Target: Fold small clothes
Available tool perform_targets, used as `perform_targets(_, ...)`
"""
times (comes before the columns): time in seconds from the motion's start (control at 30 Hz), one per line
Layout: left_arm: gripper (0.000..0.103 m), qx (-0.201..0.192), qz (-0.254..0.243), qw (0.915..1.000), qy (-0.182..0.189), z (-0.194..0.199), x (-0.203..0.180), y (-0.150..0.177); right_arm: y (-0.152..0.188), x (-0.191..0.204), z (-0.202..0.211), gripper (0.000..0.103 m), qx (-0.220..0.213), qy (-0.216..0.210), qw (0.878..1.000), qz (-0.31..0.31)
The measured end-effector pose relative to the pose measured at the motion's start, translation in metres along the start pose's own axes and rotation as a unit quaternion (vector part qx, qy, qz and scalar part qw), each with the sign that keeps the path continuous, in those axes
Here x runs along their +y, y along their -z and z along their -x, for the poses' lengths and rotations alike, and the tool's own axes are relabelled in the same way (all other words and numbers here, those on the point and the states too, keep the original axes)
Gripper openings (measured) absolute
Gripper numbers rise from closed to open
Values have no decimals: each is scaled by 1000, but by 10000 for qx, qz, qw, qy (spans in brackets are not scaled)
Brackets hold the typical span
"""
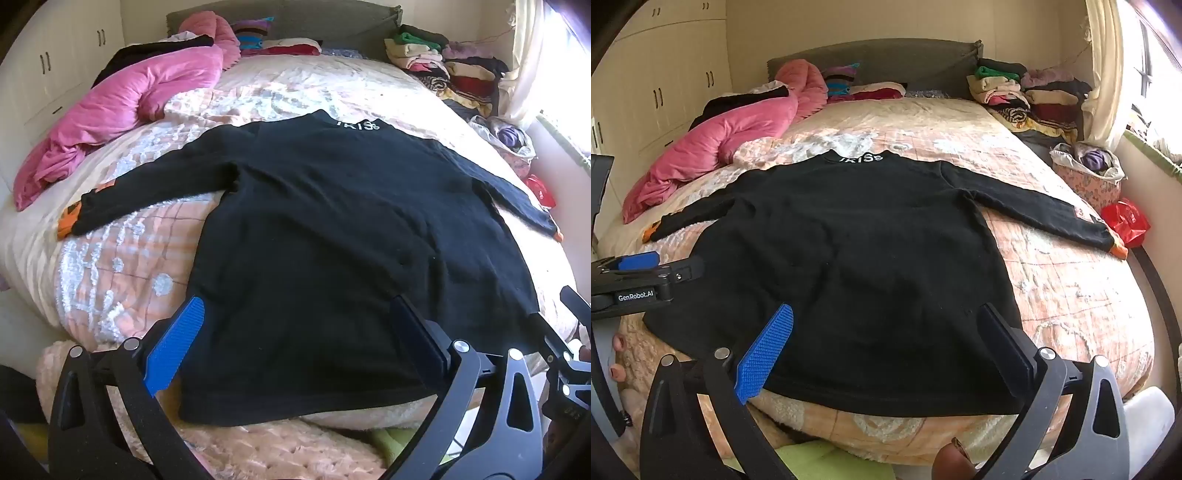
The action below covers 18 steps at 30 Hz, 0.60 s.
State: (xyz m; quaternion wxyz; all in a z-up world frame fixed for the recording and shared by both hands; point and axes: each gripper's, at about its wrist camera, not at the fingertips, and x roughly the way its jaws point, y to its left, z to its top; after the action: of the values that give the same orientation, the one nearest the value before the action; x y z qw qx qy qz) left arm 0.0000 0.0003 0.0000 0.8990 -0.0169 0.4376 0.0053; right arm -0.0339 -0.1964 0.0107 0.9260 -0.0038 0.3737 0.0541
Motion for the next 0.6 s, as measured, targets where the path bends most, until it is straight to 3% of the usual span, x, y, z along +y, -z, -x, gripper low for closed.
perform_targets(0.6,94,-18,-99,9999,27,1,-7,3,0,10,1,99,-34,17,9999,109)
